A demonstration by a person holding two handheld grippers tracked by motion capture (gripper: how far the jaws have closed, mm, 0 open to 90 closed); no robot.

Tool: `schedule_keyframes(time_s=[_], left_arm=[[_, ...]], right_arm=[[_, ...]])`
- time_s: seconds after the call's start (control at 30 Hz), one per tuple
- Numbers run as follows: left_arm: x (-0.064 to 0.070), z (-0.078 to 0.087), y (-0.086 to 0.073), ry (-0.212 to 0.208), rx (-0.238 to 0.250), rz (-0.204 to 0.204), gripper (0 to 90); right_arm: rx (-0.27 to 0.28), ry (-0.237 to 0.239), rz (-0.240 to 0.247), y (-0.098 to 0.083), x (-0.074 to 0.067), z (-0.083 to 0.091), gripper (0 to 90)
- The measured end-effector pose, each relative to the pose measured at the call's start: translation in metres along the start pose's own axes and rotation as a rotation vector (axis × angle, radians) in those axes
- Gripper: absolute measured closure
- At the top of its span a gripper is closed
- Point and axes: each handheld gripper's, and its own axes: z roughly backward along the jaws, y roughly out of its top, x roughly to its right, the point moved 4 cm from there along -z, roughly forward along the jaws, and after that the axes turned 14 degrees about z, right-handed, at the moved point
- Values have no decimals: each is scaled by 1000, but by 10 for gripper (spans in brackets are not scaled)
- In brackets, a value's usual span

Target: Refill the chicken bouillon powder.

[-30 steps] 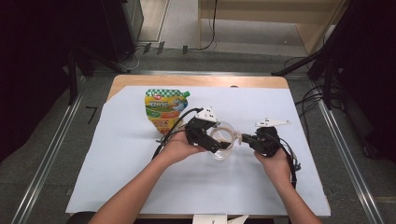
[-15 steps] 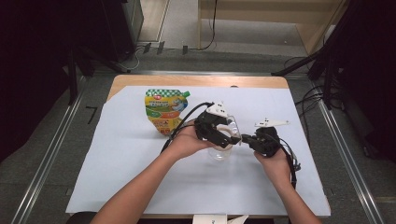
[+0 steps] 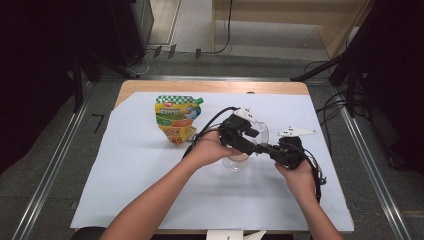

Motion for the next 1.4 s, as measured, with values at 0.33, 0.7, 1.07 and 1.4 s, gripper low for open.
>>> schedule_keyframes(time_s=[0.33,0.7,1.07,1.4], left_arm=[[2,26,-7,-22,-1,18,339],[-12,66,-28,-15,19,89,384],[-19,102,-39,23,72,123,479],[-33,136,-49,51,85,166,499]], right_arm=[[27,-4,-11,-7,-7,40,861],[65,100,56,-10,-49,43,626],[54,171,150,-5,-83,33,587],[47,214,186,-5,-99,23,514]])
